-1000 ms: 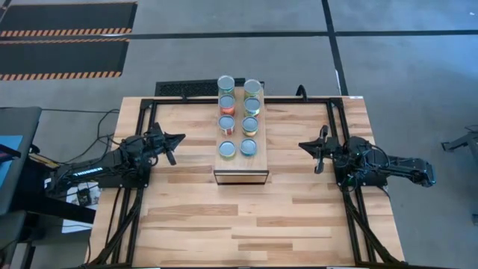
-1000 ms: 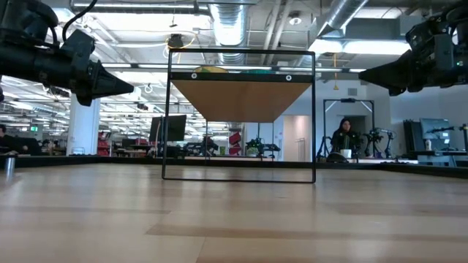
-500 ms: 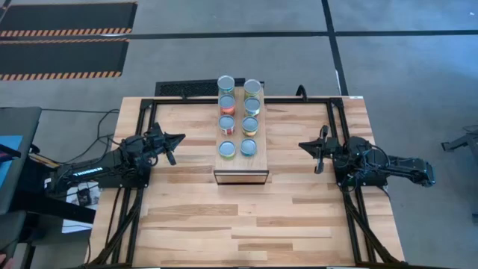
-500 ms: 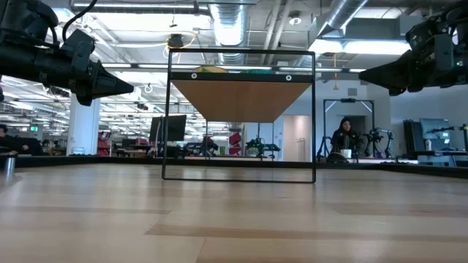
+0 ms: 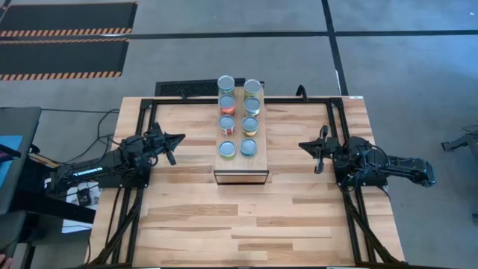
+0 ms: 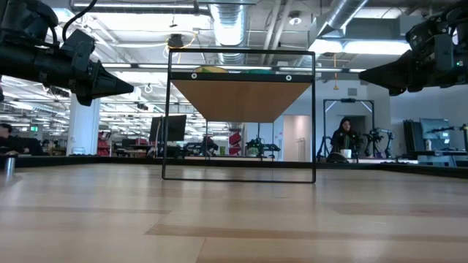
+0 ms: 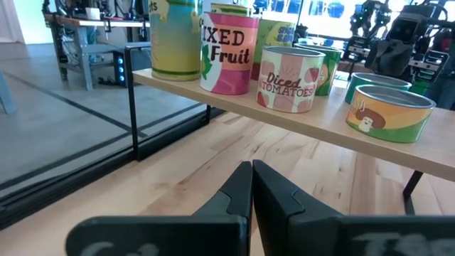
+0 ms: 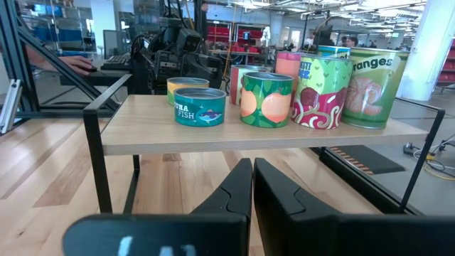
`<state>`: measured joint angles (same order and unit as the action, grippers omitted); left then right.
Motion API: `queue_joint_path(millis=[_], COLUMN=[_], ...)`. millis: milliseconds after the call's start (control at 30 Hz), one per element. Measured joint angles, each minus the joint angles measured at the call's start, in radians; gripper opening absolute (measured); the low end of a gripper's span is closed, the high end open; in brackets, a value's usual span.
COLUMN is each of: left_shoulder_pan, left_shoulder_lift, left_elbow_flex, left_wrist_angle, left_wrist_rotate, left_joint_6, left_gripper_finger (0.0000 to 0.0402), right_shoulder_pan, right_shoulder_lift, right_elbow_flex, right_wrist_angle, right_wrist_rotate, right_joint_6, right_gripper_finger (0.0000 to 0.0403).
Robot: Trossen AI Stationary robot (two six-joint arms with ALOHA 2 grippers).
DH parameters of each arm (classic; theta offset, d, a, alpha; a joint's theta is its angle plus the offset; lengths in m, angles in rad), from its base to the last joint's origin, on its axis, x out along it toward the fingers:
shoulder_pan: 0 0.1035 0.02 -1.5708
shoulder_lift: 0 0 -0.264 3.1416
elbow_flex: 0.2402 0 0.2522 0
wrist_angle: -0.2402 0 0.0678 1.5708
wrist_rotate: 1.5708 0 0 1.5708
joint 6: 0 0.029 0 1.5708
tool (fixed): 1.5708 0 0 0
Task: Pick and place cans onto a shelf
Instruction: Return to Home Position
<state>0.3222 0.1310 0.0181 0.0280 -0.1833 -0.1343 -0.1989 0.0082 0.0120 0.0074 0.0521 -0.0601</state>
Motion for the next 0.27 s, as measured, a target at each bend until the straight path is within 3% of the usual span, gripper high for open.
queue_joint_path(millis=[267], left_shoulder_pan=[0.0], left_shoulder_lift=[0.0], left_elbow_flex=[0.0], left_wrist_angle=[0.0], left_wrist_rotate=[0.0], left_joint_6=[-0.002], left_gripper_finger=[0.0], right_shoulder_pan=[0.0], right_shoulder_lift=[0.0], right_elbow_flex=[0.0], right_wrist_angle=[0.0], right_wrist_rotate=[0.0], right_joint_6=[0.0], right_gripper_finger=[0.0039])
